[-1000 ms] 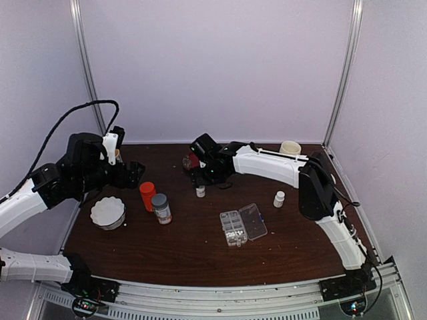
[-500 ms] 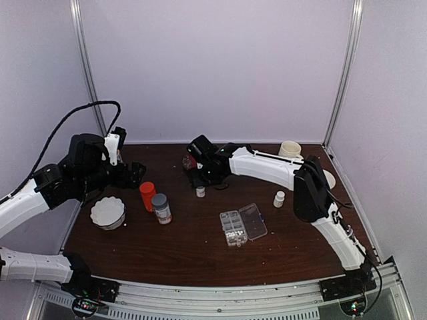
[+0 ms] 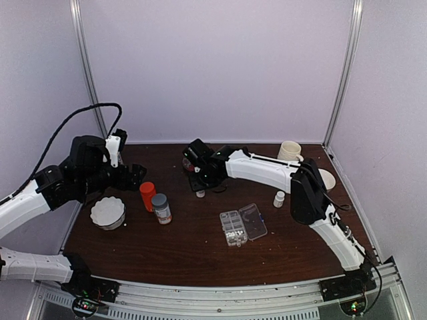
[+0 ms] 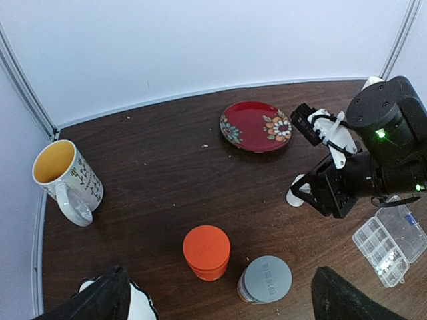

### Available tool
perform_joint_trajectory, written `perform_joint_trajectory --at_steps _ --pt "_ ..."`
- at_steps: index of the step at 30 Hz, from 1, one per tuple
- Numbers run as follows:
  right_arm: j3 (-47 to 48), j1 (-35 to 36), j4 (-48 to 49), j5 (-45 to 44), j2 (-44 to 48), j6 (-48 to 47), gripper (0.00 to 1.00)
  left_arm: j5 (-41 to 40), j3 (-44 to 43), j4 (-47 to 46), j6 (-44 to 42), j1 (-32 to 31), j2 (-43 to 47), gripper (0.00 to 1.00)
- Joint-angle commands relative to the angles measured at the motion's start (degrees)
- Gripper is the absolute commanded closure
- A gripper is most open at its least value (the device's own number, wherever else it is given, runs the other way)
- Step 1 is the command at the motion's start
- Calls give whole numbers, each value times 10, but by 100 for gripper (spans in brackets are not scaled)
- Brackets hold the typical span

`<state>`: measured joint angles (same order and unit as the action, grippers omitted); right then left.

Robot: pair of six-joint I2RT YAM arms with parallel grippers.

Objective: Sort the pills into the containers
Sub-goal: Pick up the pill bottle from the center of the board, then place the pill bottle at the center of the board.

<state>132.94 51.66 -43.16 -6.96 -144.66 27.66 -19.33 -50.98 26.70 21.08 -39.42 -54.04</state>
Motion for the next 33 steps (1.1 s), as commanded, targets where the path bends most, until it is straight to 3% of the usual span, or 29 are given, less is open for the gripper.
perform_joint_trajectory --at_steps 1,9,15,23,33 --pt "17 2 -10 -36 -11 -9 56 -7 6 -31 -8 0 0 2" --pt "23 4 -11 -49 -7 -19 74 -11 6 -29 -9 0 -2 2" --pt "-23 5 9 -55 56 -41 74 -8 6 -24 -6 0 -5 3" --pt "-249 -26 85 -71 239 -83 76 -12 8 1 8 0 -28 2" --pt "-525 -139 182 -49 391 -101 77 11 42 -40 32 0 -43 2"
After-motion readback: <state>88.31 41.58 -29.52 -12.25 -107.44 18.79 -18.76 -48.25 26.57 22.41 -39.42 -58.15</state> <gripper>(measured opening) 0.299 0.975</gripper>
